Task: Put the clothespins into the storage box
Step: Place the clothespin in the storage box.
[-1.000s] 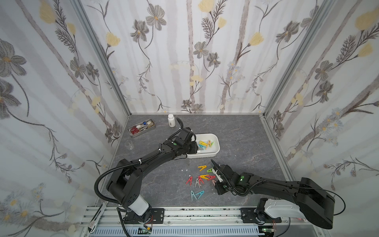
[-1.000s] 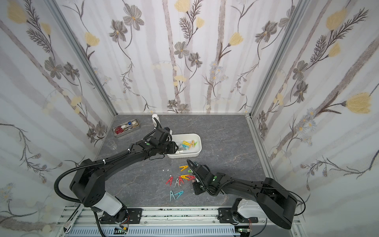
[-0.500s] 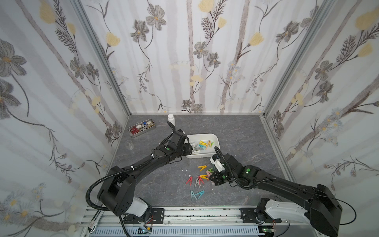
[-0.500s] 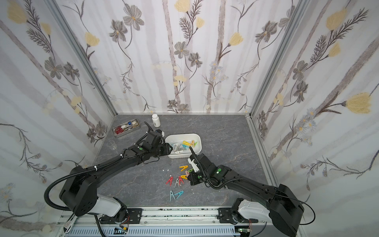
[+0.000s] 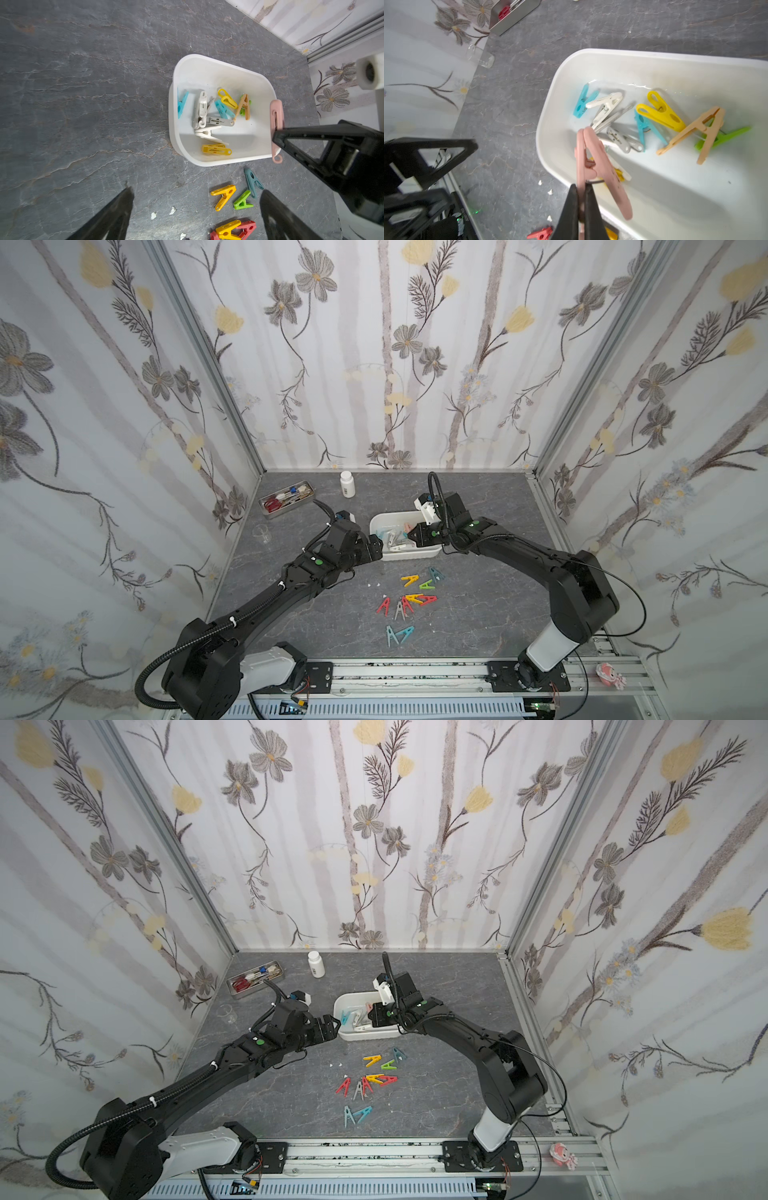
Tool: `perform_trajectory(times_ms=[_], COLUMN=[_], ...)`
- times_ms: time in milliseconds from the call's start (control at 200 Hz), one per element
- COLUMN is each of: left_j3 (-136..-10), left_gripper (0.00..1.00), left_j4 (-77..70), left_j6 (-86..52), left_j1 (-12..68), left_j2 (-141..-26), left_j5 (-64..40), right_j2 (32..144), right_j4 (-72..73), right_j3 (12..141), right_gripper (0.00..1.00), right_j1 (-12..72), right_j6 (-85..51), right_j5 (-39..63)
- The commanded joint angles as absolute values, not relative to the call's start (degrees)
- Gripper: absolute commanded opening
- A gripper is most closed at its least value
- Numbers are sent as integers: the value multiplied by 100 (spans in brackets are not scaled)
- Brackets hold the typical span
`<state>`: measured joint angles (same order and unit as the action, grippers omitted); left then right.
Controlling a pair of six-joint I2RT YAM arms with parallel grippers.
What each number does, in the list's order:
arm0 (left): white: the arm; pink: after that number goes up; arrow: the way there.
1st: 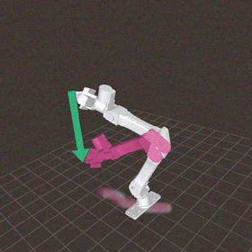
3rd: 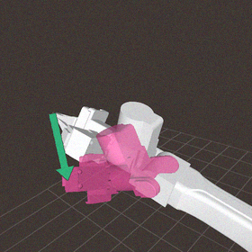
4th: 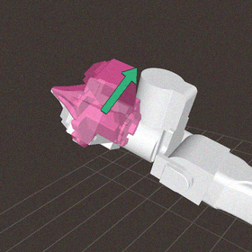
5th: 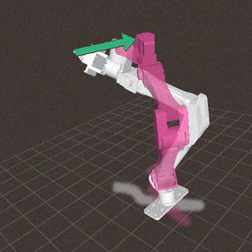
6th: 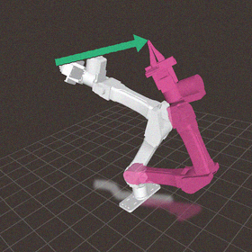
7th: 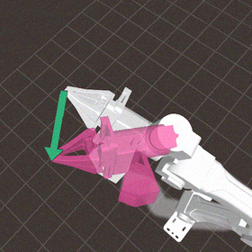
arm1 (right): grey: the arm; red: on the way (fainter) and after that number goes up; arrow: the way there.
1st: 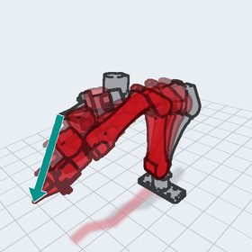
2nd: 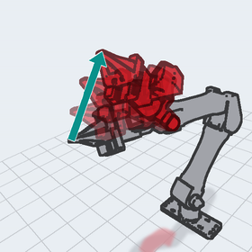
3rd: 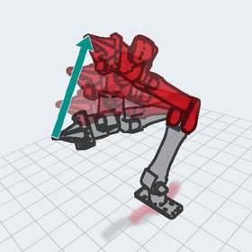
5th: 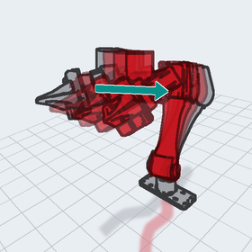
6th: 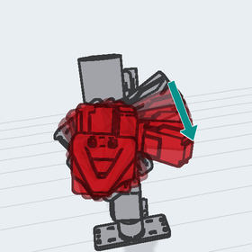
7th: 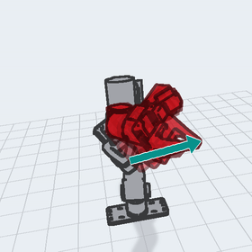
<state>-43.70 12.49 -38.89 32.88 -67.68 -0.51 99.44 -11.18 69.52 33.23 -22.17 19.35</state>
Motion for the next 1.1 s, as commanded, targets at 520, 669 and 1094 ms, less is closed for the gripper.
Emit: perform_trajectory(times_ms=[520, 669, 1094], left_j3=[-4184, -4218, -4350], left_gripper=[97, 97, 86], left_j4=[1712, 1731, 1767], left_j6=[-3946, -3947, -3811], left_j1=[3252, 3252, 3244], left_j2=[-6592, -6601, -6992], left_j5=[141, 131, -310], right_j2=[11245, 11278, 10758], right_j4=[-786, -860, -1131], right_j3=[7601, 7698, 7777], right_gripper=[4, 17, 29], right_j1=[3322, 3331, 3436], right_j6=[-2083, -2048, -1890], right_j5=[1960, 1939, 1804])
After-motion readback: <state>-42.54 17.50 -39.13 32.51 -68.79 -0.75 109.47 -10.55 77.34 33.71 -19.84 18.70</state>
